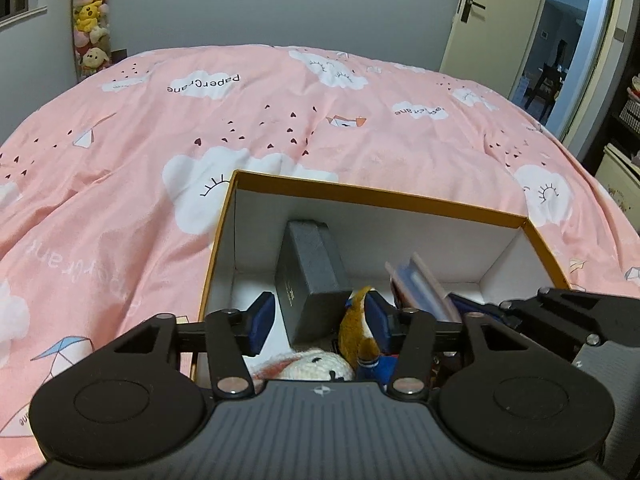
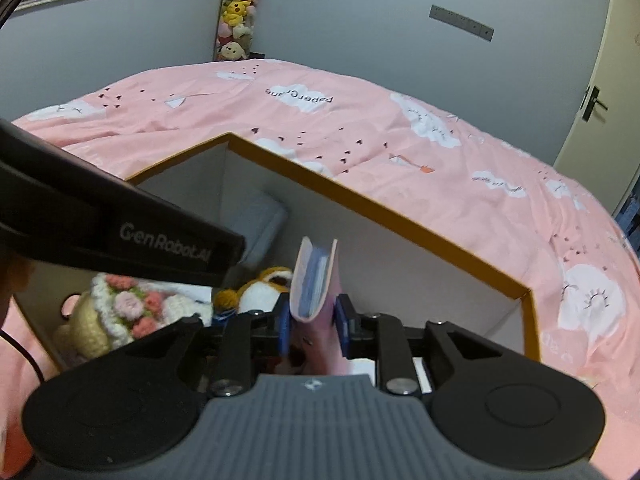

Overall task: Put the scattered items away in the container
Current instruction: 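Lower the grey case and pink wallet into the box and open both tools, then move both tools back to the items on the bed beside the box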

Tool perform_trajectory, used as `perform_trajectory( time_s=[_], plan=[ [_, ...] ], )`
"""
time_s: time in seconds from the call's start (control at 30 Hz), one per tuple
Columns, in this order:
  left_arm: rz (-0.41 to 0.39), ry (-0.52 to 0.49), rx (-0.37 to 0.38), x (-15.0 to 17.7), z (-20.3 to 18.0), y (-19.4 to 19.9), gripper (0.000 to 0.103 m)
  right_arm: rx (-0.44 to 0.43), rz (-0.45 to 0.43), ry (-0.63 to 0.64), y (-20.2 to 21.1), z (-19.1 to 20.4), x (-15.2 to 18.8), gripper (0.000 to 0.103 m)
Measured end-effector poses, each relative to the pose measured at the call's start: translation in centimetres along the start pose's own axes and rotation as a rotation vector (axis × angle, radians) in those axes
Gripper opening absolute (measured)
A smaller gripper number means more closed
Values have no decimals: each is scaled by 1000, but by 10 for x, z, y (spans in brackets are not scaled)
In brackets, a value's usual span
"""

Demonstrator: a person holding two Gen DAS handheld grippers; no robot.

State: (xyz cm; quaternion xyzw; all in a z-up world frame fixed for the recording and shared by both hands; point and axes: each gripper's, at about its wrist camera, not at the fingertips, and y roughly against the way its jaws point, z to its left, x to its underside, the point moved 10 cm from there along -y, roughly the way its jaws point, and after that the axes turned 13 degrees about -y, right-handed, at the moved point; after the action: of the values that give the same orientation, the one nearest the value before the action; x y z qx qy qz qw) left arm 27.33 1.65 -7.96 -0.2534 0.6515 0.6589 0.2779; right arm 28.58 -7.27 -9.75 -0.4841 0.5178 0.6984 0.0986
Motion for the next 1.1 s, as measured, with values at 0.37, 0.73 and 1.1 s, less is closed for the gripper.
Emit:
perform_trajectory(
  time_s=[0.37, 0.73, 1.1],
  plan=[
    [-86, 51, -6, 5, 6, 29, 63, -75, 11, -86, 15, 4, 4, 36],
    [-168, 30, 30, 13, 0, 66, 70, -76, -77, -87, 47, 11, -4, 48],
    [-205, 3, 68, 32, -10, 104, 70, -62, -189, -155, 98, 2, 3, 59]
  ],
)
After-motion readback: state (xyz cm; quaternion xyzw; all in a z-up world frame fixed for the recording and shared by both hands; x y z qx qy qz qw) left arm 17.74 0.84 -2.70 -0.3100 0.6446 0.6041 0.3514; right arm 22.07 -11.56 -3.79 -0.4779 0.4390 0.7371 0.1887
